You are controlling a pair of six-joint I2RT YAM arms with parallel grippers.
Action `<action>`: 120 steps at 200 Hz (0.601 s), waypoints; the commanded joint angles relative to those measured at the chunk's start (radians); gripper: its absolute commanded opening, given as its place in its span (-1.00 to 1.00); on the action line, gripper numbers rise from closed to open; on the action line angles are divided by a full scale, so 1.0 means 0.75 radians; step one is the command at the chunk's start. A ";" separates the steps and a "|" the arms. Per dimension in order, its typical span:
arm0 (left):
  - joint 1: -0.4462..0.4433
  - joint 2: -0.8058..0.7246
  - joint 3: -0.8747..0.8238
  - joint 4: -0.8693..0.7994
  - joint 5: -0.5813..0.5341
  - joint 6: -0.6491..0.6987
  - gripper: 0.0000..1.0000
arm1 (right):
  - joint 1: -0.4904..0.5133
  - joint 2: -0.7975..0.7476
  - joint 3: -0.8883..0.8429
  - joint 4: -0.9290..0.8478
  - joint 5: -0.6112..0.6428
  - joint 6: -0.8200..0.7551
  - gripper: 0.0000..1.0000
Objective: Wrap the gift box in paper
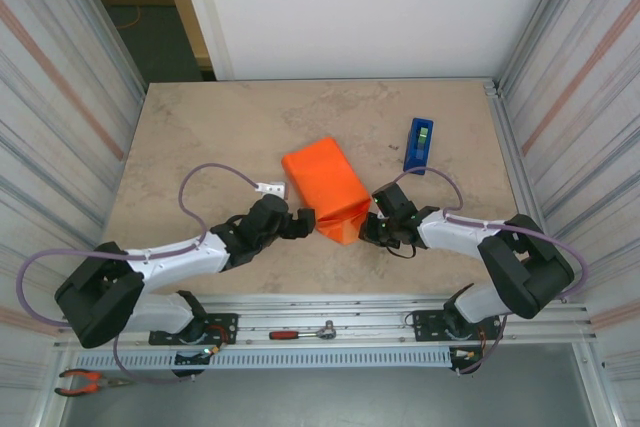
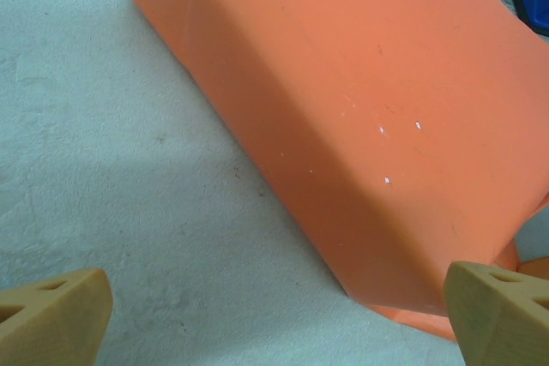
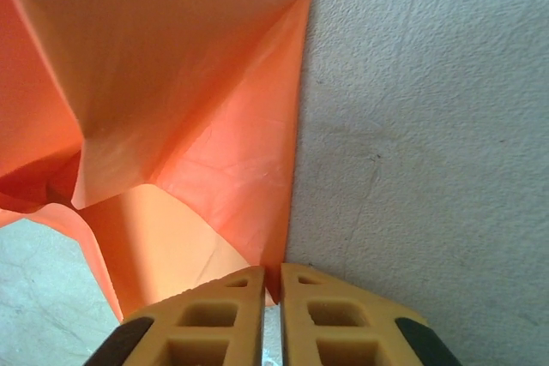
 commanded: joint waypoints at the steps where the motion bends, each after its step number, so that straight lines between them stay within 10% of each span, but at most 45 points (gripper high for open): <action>1: -0.012 0.007 0.033 0.007 0.003 -0.021 0.98 | 0.011 0.046 0.028 0.046 0.005 0.016 -0.89; 120: -0.014 -0.118 -0.039 -0.051 0.104 0.039 0.98 | -0.007 -0.132 0.050 0.005 -0.021 0.069 -1.00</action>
